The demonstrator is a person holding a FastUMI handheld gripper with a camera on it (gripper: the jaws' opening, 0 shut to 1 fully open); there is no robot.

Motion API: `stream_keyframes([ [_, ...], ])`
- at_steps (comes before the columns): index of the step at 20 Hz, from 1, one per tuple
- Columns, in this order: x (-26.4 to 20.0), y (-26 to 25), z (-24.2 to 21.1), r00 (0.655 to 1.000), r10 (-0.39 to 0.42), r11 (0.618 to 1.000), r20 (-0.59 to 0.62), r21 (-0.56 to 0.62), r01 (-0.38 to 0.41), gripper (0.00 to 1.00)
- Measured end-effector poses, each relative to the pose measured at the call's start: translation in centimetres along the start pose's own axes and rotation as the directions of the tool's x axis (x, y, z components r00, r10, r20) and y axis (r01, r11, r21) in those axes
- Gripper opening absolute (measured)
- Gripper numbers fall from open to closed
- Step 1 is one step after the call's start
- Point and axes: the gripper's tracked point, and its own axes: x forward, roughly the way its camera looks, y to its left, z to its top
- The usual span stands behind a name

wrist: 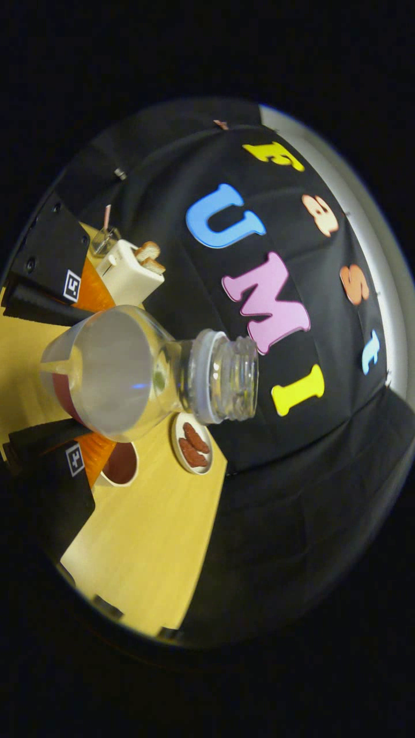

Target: Take the bottle from table, then pour the juice into the cup, finally place the bottle on the coaster

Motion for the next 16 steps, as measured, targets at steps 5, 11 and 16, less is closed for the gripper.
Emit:
stream_keyframes([
  [5, 1.9, 4.6, 0.0, 0.997, 0.021, 0.972, 0.068, -0.234, -0.005, 0.73],
  [11, 7.5, 7.6, -1.8, 0.996, -0.001, 0.950, 0.084, -0.312, 0.028, 0.73],
  [16, 12.2, 7.3, -3.6, 0.995, -0.030, 0.935, 0.092, -0.350, 0.061, 0.73],
])
